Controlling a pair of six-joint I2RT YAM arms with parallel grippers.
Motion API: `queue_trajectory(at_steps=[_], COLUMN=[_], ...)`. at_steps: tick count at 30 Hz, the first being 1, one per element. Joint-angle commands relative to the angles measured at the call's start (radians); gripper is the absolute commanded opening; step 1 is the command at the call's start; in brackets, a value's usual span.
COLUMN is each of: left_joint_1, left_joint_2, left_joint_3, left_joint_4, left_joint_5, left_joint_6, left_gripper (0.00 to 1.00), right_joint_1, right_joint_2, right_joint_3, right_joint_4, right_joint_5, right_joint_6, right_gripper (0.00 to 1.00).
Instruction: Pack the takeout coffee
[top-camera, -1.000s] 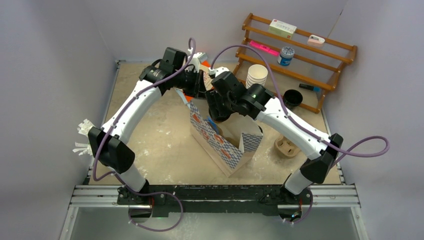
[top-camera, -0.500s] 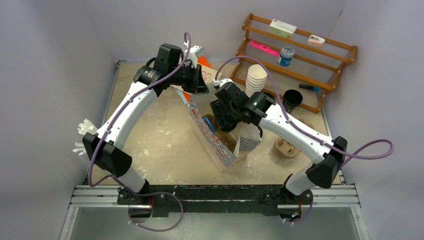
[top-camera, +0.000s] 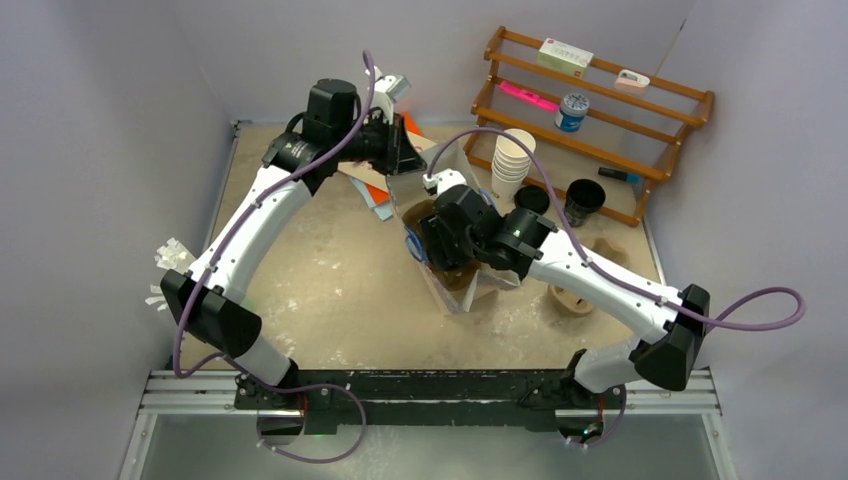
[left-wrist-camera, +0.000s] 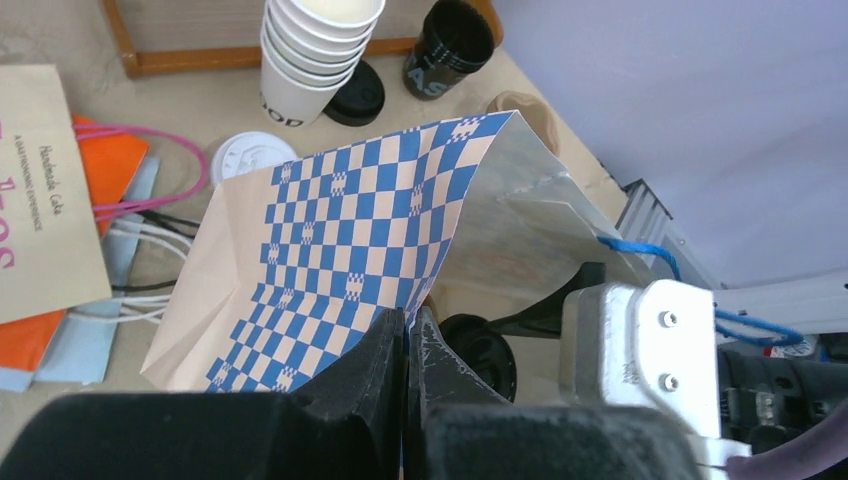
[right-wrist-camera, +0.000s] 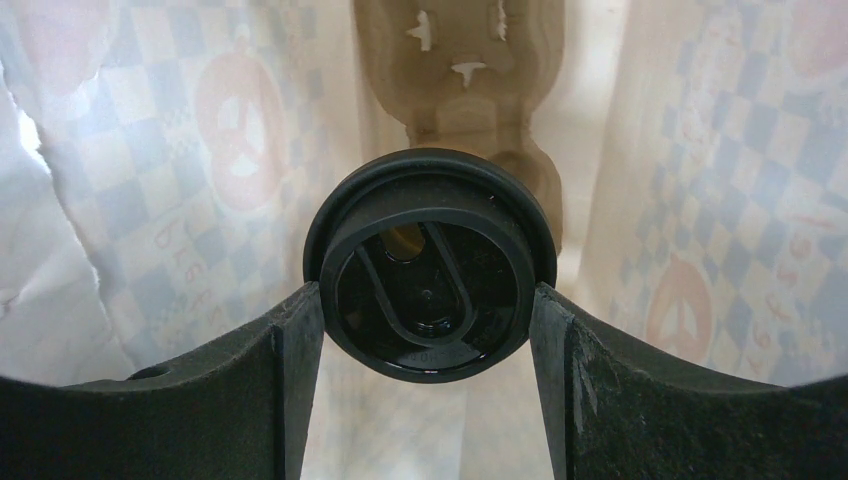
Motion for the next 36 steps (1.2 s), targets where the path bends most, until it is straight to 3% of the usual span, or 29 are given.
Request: queue_trajectory(at_steps=[1,13,23,36], left_joint_1=[-0.001,-0.001,0.000,-0.001], left_joint_2=[-0.037,0.008,-0.006,0.010], left_joint_3=[-0.007,0.041,0.021,0.041], left_joint_4=[0.131,0.146,0.148,0.102], left_joint_5=[0.078,0.127,0.163,0.172], left_joint_6=[-0.045,-0.059,-0.039,0.003], left_gripper=[0.00,0.00,0.00,0.00], right_joint_1=[0.022,0.068,0.043,0.042], right_joint_2=[-0.019,-0.076,-0.041,-0.011], right_joint_3=[-0.035,-0.191,-0.201,-0.159], right_joint_4=[0.065,0.163,0.237,0.180], right_joint_5=[0.054,0.196,0.177,0.207], right_joint_6=[-0.030,-0.028,-0.059,-0.071], right_gripper=[0.31,0.31,0.31,0.31])
